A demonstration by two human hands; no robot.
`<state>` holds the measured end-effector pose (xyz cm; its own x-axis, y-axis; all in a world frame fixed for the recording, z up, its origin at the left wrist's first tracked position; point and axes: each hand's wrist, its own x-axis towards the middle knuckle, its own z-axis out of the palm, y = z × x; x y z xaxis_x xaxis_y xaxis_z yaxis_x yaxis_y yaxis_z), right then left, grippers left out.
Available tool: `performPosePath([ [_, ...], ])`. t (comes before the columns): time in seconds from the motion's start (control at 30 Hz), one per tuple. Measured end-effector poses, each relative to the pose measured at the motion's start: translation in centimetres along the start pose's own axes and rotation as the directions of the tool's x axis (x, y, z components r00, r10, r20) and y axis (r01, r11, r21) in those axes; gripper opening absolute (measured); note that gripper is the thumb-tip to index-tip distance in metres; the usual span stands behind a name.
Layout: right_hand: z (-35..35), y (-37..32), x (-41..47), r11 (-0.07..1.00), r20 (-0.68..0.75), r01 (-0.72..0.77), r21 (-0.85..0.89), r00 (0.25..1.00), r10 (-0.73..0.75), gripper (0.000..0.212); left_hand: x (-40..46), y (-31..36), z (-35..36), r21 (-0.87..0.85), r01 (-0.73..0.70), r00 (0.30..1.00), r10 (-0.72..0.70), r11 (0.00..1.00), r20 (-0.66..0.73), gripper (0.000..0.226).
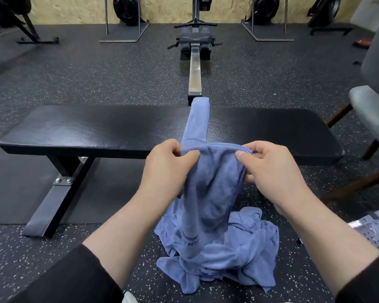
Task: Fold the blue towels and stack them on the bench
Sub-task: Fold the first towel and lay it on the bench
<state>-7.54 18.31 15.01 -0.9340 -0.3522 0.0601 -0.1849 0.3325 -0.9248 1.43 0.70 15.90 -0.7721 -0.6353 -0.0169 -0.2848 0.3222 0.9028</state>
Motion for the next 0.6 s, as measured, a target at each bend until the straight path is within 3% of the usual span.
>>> performPosePath([
  [0.27,1.5,-0.8,-0.6,0.993,0.008,0.057,-0.105,0.998,-0.056,0.017,-1.0,1.2,2.3,0.067,-0.157,0.978,0.165,0.985,-0.126,0.035],
  [0.4,1.8,-1.1,-1.0,0.993,0.039,0.078,-0.088,0.996,-0.075,0.015,-1.7,1.3,3.3,0.069,-0.244,0.965,0.25,0.967,-0.082,0.028],
  [0.53,1.6,-1.4,-1.0,0.995,0.091,0.074,0.059,0.993,-0.08,0.019,-2.3,1.3,3.3,0.082,-0.324,0.945,0.327,0.943,-0.025,0.012],
  [0.6,1.3,-1.6,-1.0,0.989,0.108,0.075,0.127,0.99,-0.089,0.022,-2.3,1.5,3.1,0.031,-0.349,0.937,0.348,0.937,0.038,0.02],
])
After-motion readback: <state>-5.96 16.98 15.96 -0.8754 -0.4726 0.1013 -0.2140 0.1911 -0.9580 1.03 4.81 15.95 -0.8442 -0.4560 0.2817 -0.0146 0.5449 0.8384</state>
